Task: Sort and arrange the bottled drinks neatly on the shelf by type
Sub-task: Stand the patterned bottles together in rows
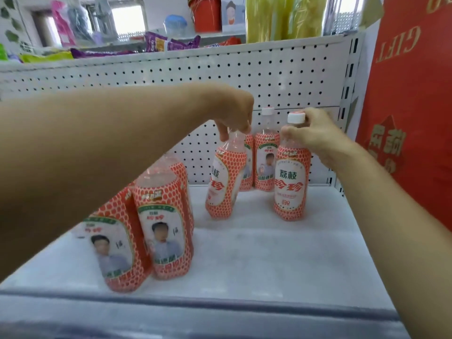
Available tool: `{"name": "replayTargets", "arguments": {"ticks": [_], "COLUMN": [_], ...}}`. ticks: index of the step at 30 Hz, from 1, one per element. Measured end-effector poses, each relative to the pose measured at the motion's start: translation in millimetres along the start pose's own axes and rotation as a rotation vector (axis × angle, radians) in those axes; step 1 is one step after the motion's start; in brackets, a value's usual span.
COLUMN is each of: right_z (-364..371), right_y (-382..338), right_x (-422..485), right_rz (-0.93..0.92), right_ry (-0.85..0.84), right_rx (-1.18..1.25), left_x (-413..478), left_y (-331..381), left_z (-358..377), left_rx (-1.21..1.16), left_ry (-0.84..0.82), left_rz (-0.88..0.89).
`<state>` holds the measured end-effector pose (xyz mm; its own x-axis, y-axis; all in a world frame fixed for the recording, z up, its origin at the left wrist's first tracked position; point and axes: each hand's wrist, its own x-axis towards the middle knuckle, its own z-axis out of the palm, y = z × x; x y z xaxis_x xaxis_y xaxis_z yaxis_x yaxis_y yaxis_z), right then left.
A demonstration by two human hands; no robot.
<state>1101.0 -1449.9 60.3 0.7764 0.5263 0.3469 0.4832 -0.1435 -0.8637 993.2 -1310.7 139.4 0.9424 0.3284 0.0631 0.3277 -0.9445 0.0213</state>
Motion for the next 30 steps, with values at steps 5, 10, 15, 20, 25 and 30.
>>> {"name": "replayTargets", "arguments": {"ticks": [5, 10, 15, 20, 25, 30], "right_z": [-3, 2, 15, 24, 15, 32], "right_y": [17, 17, 23, 41, 62, 65], "right_x": [-15, -13, -17, -35, -49, -54], "right_rz": [0.026, -0.026, -0.026, 0.058, 0.054, 0.070], "right_ry": [-0.077, 0.031, 0.167, 0.029, -0.048, 0.095], "right_rx": [0.034, -0.092, -0.169, 0.144, 0.213, 0.020], "left_x": [1, 3, 7, 0, -25, -23], "left_y": [-3, -4, 8, 12, 14, 9], "left_z": [3, 9, 33, 77, 139, 188], "left_rx": [-0.068, -0.215, -0.106, -1.033, -1.278, -1.122], "left_ry": [0.084, 0.147, 0.401, 0.513, 0.594, 0.661], "left_rz": [-0.023, -0.017, -0.133, -0.211, -0.155, -0.257]}}
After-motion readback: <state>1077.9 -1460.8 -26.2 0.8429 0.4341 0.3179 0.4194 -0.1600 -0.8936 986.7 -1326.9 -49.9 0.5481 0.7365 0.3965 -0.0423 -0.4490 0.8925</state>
